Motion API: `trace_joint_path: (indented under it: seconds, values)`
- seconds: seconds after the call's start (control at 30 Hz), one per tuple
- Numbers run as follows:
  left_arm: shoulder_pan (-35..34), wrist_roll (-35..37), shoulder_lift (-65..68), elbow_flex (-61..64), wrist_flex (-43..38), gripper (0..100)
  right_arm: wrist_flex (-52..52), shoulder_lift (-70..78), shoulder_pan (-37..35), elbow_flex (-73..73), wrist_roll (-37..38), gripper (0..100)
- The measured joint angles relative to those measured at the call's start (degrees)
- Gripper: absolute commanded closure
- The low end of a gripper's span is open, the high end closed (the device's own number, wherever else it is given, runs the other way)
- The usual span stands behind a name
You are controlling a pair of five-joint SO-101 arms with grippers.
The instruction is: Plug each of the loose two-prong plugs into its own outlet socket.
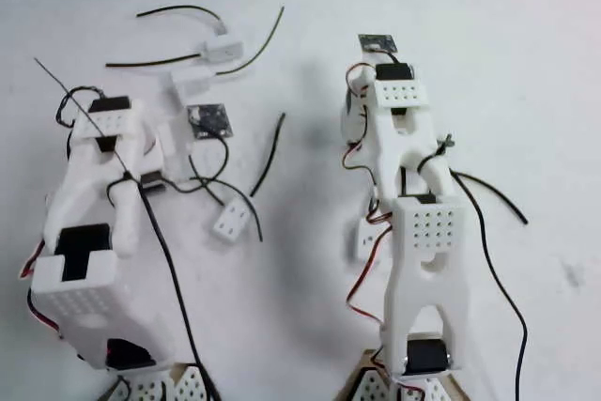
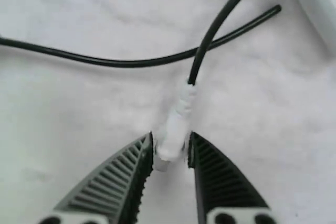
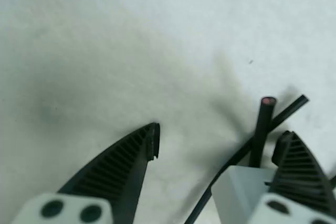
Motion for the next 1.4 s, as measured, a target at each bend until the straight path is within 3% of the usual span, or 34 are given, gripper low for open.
trace_joint_path:
  seconds: [1.17,1.4]
  values:
    - [3.6,0.26,2.81,-0.35,-2.02,82,0.0,0.0,0.0,0.0,0.0,65.1]
    - [3.6,0.26,2.81,-0.35,-2.2,98,0.0,0.0,0.0,0.0,0.0,65.1]
